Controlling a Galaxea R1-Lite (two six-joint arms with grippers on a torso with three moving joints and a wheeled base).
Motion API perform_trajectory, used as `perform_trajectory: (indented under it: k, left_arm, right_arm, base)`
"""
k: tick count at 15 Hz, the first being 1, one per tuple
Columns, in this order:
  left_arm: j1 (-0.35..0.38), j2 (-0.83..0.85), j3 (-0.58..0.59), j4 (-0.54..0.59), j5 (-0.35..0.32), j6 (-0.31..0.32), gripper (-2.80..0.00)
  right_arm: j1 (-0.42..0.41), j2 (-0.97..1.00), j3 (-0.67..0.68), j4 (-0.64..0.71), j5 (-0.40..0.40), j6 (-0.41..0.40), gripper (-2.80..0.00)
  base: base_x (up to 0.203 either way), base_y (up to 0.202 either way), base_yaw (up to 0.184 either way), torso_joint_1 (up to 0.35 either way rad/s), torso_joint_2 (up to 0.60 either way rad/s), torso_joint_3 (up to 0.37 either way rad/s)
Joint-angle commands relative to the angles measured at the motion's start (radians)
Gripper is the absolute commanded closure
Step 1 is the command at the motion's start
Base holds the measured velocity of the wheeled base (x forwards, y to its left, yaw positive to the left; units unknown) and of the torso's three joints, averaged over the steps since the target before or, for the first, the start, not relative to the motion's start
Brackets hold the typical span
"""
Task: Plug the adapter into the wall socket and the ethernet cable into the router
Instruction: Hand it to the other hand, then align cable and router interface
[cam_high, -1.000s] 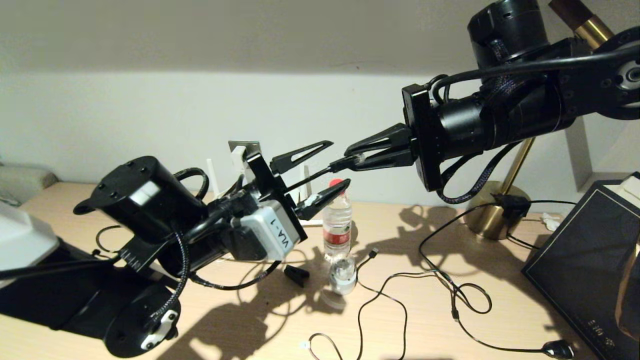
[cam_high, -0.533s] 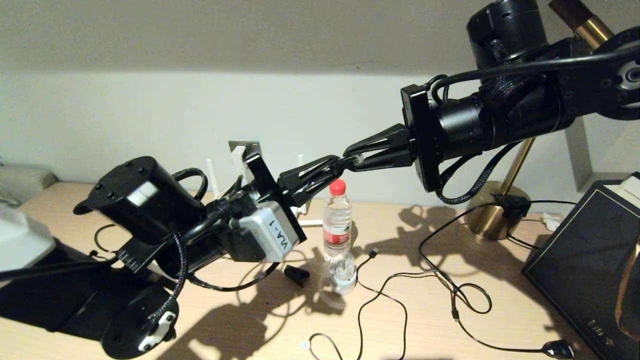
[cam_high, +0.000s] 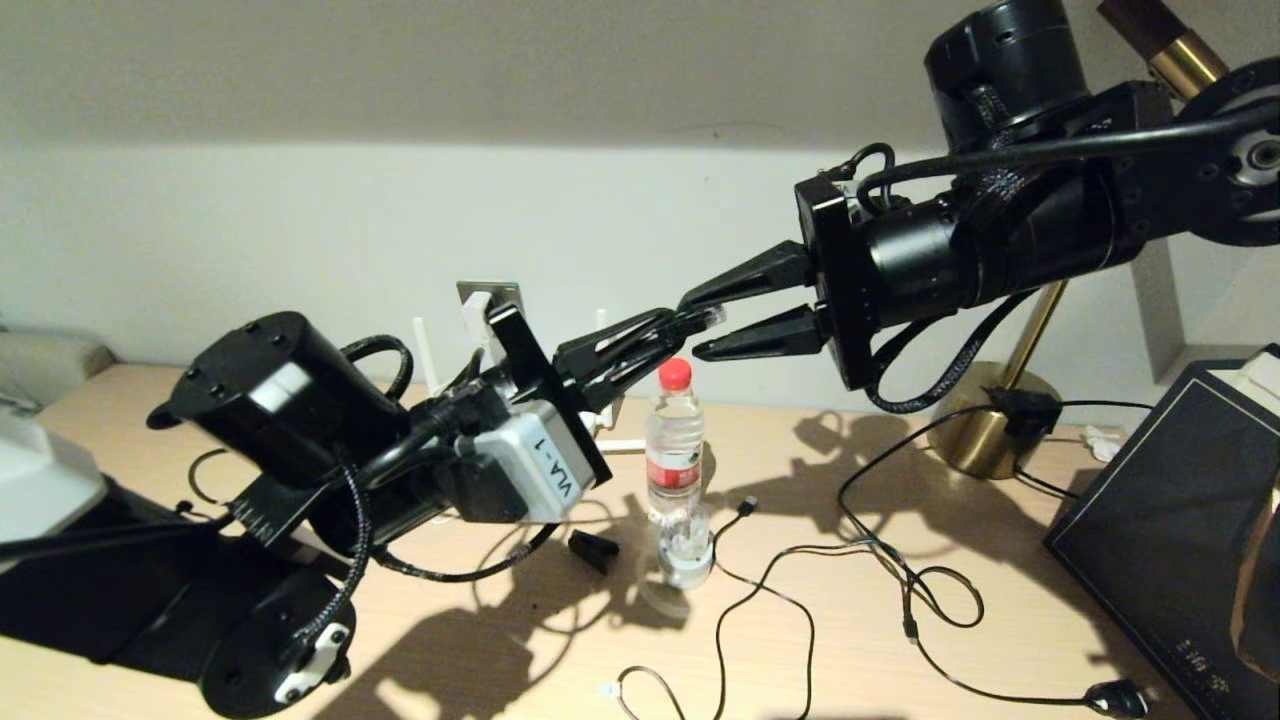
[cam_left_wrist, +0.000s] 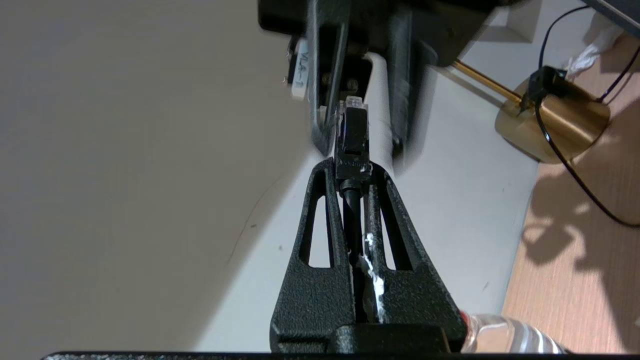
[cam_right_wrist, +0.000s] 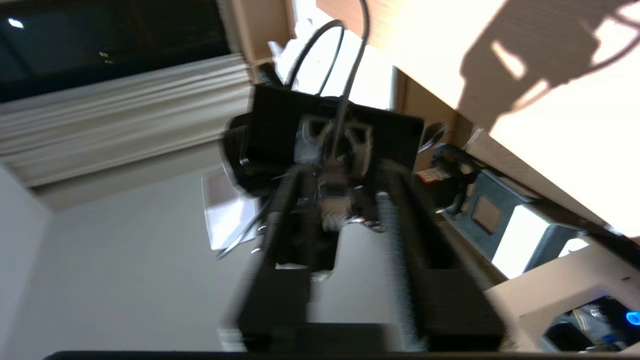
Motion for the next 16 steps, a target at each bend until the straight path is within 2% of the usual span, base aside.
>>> perform_trajectory:
  k: [1,2,4,6,8,10,11,12,14,15,16]
  left_arm:
    - [0.001,-0.006,0.004,-0.007,-0.002,0.000,0.00]
    - [0.004,-0.010,0.004,-0.007,-0.002,-0.024,0.00]
    - [0.011,-0.034,0.019,-0.007,0.026,-0.110,0.00]
    - [0.020,-0.072,0.045,-0.007,0.118,-0.205,0.00]
    - [0.048,-0.105,0.085,-0.007,0.258,-0.328,0.00]
    - [0.072,-0.136,0.104,0.031,0.422,-0.508,0.00]
    - [0.077,-0.167,0.104,0.122,0.488,-0.575,0.00]
    - [0.079,-0.202,0.106,0.207,0.533,-0.657,0.00]
    - [0.079,-0.275,0.138,0.380,0.575,-0.783,0.00]
    - [0.077,-0.312,0.177,0.455,0.580,-0.826,0.00]
    - [0.067,-0.347,0.219,0.525,0.582,-0.875,0.00]
  right_arm:
    - [0.011,0.001,0.001,0.002,-0.010,0.014,-2.80]
    - [0.008,0.001,-0.002,0.002,-0.011,0.024,-2.80]
    - [-0.002,-0.004,-0.011,0.001,-0.014,0.038,-2.80]
    - [-0.042,-0.035,-0.012,0.001,-0.035,0.042,-2.80]
    - [-0.106,-0.091,-0.002,0.001,-0.038,0.042,-2.80]
    - [-0.164,-0.178,0.035,0.000,-0.056,0.038,-2.80]
    - [-0.183,-0.229,0.073,-0.002,-0.113,0.027,-2.80]
    - [-0.192,-0.267,0.127,-0.003,-0.216,-0.007,-2.80]
    - [-0.197,-0.344,0.260,-0.004,-0.386,-0.115,-2.80]
    - [-0.198,-0.395,0.326,-0.010,-0.439,-0.147,-2.80]
    - [-0.199,-0.448,0.391,-0.032,-0.471,-0.166,0.00]
  base:
    - [0.000,0.000,0.000,0.000,0.00,0.000]
    - [0.000,0.000,0.000,0.000,0.00,0.000]
    - [0.000,0.000,0.000,0.000,0.00,0.000]
    - [0.000,0.000,0.000,0.000,0.00,0.000]
    - [0.000,0.000,0.000,0.000,0.00,0.000]
    - [0.000,0.000,0.000,0.000,0.00,0.000]
    - [0.000,0.000,0.000,0.000,0.00,0.000]
    - [0.000,0.000,0.000,0.000,0.00,0.000]
    - [0.000,0.000,0.000,0.000,0.00,0.000]
    - [0.000,0.000,0.000,0.000,0.00,0.000]
    - [0.000,0.000,0.000,0.000,0.00,0.000]
